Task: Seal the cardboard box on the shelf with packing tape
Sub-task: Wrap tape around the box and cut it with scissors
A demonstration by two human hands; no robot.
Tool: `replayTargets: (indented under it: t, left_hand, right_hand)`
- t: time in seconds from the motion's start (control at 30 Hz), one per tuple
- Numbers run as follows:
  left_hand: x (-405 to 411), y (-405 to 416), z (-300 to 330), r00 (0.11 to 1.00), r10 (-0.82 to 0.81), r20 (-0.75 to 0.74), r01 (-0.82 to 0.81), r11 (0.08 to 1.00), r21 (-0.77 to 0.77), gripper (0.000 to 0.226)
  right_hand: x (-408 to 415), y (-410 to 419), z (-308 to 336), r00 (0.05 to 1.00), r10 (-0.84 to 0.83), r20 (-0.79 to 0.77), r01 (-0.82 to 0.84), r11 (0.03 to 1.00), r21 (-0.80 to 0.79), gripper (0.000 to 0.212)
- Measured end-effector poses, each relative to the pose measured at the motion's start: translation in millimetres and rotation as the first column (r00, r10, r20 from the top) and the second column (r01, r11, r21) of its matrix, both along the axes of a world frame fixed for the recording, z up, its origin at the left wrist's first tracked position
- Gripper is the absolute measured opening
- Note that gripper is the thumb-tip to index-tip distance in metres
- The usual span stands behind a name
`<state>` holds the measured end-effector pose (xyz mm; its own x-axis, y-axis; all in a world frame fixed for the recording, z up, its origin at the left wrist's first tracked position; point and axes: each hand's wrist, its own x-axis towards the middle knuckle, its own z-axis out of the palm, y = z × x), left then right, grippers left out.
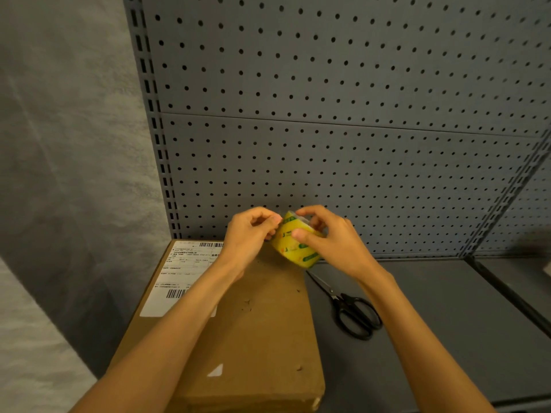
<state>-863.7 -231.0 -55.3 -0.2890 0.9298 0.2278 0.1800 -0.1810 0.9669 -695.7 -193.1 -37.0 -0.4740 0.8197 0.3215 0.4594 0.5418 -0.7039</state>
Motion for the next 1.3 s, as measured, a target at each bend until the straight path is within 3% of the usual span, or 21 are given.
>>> replayTargets:
  t: [0.17, 0.47, 0.63, 0.77, 0.97, 1.13, 1.3]
  left_hand:
    - [0, 1, -2, 0.997, 0.023, -0.072, -0.021, 1.0, 0.018, 0.017]
    - [3, -2, -1, 0.99, 0.036, -0.135, -0.031, 0.999, 0.039, 0.014]
    - [0, -2, 2, 0.999, 0.02, 0.044, -0.02, 1.0, -0.004, 0.016]
    - [-2, 0, 4, 0.993, 0.005, 0.116, 0.003, 0.998, -0.068, 0.016]
    - [-9, 0, 2, 0.994, -0.003, 0.111, 0.016, 0.993, -0.114, 0.013]
    - [-6, 0, 0, 1.0, 0.003, -0.006, -0.004, 0.993, -0.12, 0.009]
    - [3, 4, -6, 0.992, 0.073, -0.107, -0.088, 0.986, -0.141, 0.008]
  right_hand:
    - [14, -7, -16, 0.999, 0.045, -0.014, -0.046, 0.999, -0.025, 0.073]
    - [-1, -23, -45, 0.996, 0.008, -0.088, 0.007, 0.985, 0.17, 0.076]
    - [2, -20, -53, 0.986, -0.069, -0.153, 0.102, 0.97, 0.221, 0.094]
    - [5, -12, -56, 0.98, -0.089, -0.177, 0.115, 0.983, 0.144, 0.076]
    - [6, -5, -40, 0.966, -0.025, -0.258, 0.069, 0.984, 0.164, 0.058]
    - [13, -2, -22, 0.949, 0.027, -0.315, -0.017, 0.999, 0.035, 0.051]
    - [19, 3, -14, 0.981, -0.003, -0.194, 0.011, 0.999, 0.042, 0.049]
